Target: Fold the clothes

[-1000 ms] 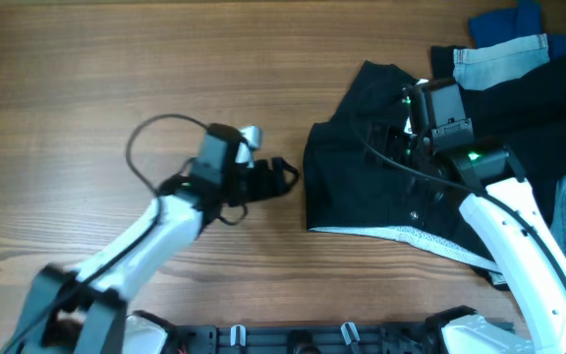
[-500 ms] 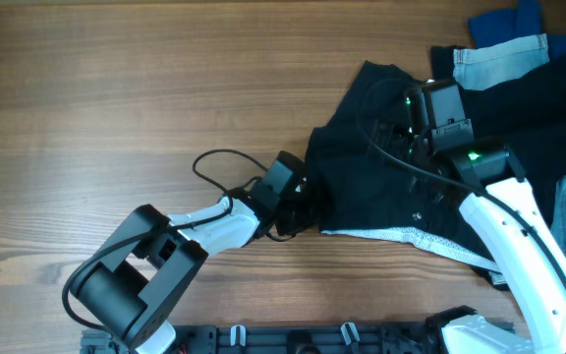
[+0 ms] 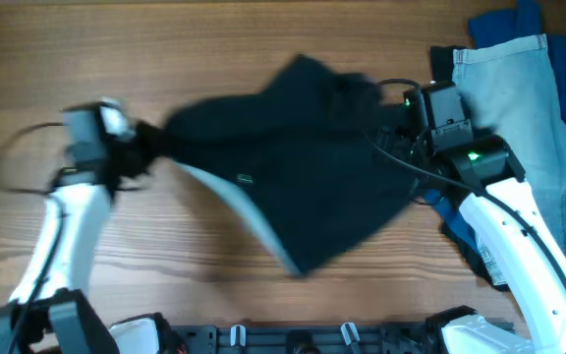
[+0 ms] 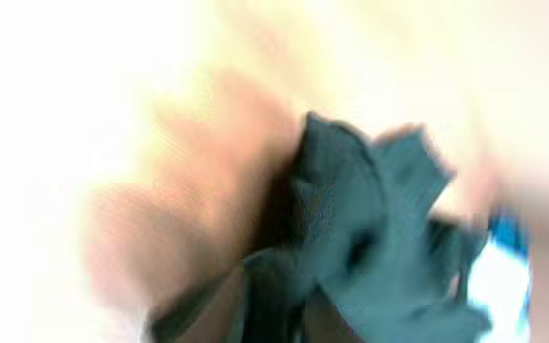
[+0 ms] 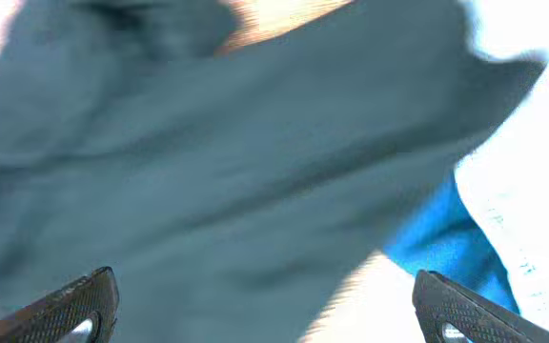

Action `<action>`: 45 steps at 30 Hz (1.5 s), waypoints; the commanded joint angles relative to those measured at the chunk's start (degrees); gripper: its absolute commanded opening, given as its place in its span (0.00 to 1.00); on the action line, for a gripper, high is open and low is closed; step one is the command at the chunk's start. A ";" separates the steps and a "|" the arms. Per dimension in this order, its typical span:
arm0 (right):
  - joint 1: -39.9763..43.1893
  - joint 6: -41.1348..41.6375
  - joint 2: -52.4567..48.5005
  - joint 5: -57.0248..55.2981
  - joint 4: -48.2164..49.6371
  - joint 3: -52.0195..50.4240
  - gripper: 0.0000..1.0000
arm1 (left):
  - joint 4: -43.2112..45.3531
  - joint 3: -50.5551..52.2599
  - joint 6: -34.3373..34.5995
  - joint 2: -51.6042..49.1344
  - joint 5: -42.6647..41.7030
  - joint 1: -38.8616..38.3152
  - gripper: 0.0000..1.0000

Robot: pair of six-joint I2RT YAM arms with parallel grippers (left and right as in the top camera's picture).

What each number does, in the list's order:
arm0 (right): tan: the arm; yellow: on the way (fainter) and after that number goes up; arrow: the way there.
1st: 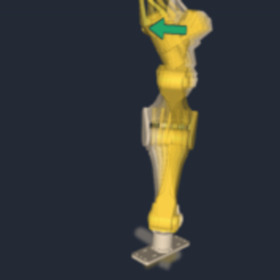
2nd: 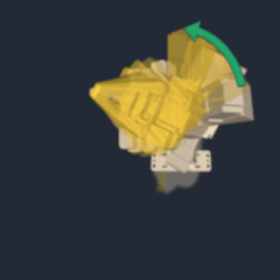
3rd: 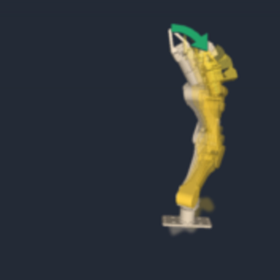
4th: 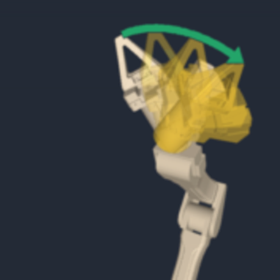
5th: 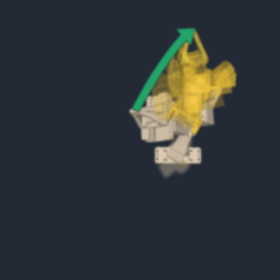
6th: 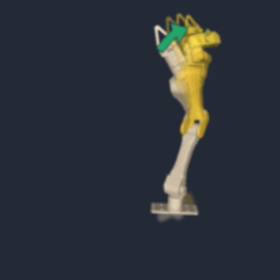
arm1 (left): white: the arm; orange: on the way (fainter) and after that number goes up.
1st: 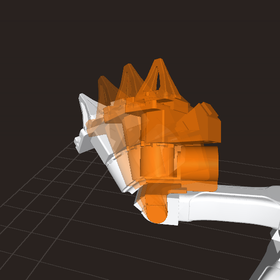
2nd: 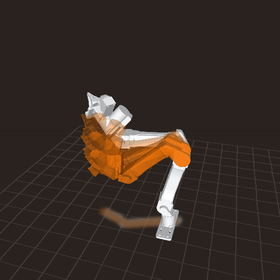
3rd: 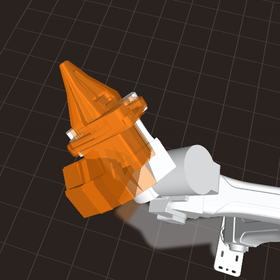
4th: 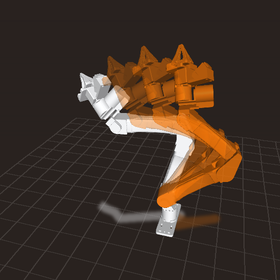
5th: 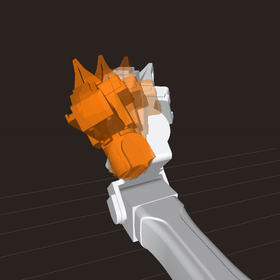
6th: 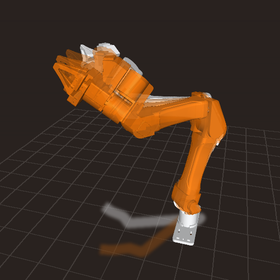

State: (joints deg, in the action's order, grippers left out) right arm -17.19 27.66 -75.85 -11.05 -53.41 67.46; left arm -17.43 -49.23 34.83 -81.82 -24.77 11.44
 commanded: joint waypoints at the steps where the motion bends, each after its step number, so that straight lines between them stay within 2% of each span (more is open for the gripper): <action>1: 0.02 0.90 -0.11 -1.57 0.20 0.46 1.00 | 0.20 -2.54 -3.10 1.20 -5.03 9.40 1.00; 3: 0.02 0.09 -0.11 -0.63 1.14 0.46 0.99 | -5.09 -2.54 -3.13 1.16 -6.78 9.97 1.00; 4: 0.02 -1.68 -0.15 0.44 1.75 0.46 1.00 | -12.20 -2.51 -3.13 1.14 -6.71 9.07 1.00; 7: 0.02 -2.19 -1.40 0.57 2.64 0.46 0.99 | -23.69 -2.16 -3.15 1.09 -5.92 5.66 1.00; 9: 0.02 -2.16 -3.26 0.55 3.32 0.46 0.99 | -27.54 -1.05 -3.13 1.09 -5.18 2.10 1.00; 13: 0.04 4.48 -7.28 0.61 1.70 0.46 0.99 | -28.70 3.52 -2.05 1.05 -5.18 -5.81 1.00; 20: 0.02 3.96 -9.33 2.34 1.49 0.46 1.00 | -27.63 9.77 0.92 -3.48 -5.33 -15.69 0.94; 23: 0.02 3.98 -9.33 2.56 1.01 0.46 1.00 | -27.52 10.08 2.10 -6.64 -8.26 -19.26 0.89; 24: 0.02 3.98 -9.33 2.54 0.85 0.46 1.00 | -27.15 10.08 2.08 -7.19 -8.20 -20.24 0.82; 27: 0.02 3.98 -9.33 2.54 0.61 0.46 1.00 | -26.16 10.08 3.17 -7.56 -8.22 -21.46 0.09; 28: 0.02 3.96 -9.33 2.54 0.24 0.46 1.00 | -26.10 10.08 3.13 -7.54 -8.02 -21.42 0.04; 29: 0.02 3.98 -9.33 2.54 0.09 0.46 1.00 | -26.34 10.08 3.13 -7.54 -6.97 -21.14 0.04; 32: 0.04 3.98 -9.33 2.51 -0.02 0.46 0.99 | -27.61 10.08 2.73 -7.54 -4.57 -18.25 0.04; 34: 0.04 3.93 -9.33 2.51 -0.02 0.46 1.00 | -29.66 8.68 -0.48 -7.54 -1.97 -10.99 0.04; 37: 0.02 3.61 -9.33 2.51 0.52 0.46 0.99 | -36.30 2.38 -5.03 -7.54 7.74 3.02 0.04; 38: 0.02 1.55 -9.33 3.43 1.66 0.46 0.99 | -37.55 0.31 -6.25 -7.54 8.37 7.21 0.04; 41: 0.02 -11.21 -9.38 16.50 8.96 0.46 0.94 | -40.35 -2.64 -8.00 -7.41 7.72 16.06 0.04; 42: 0.02 -11.63 -9.62 18.58 10.93 0.46 0.92 | -40.83 -2.64 -10.36 -7.39 8.46 17.77 0.04; 45: 0.02 -12.68 -13.05 23.52 17.90 0.46 0.89 | -41.00 -2.64 -10.36 -7.39 11.32 22.03 0.04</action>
State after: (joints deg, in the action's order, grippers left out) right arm -17.15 19.16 -85.19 4.23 -39.31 67.48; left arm -58.37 -51.37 27.00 -89.36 -17.06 30.30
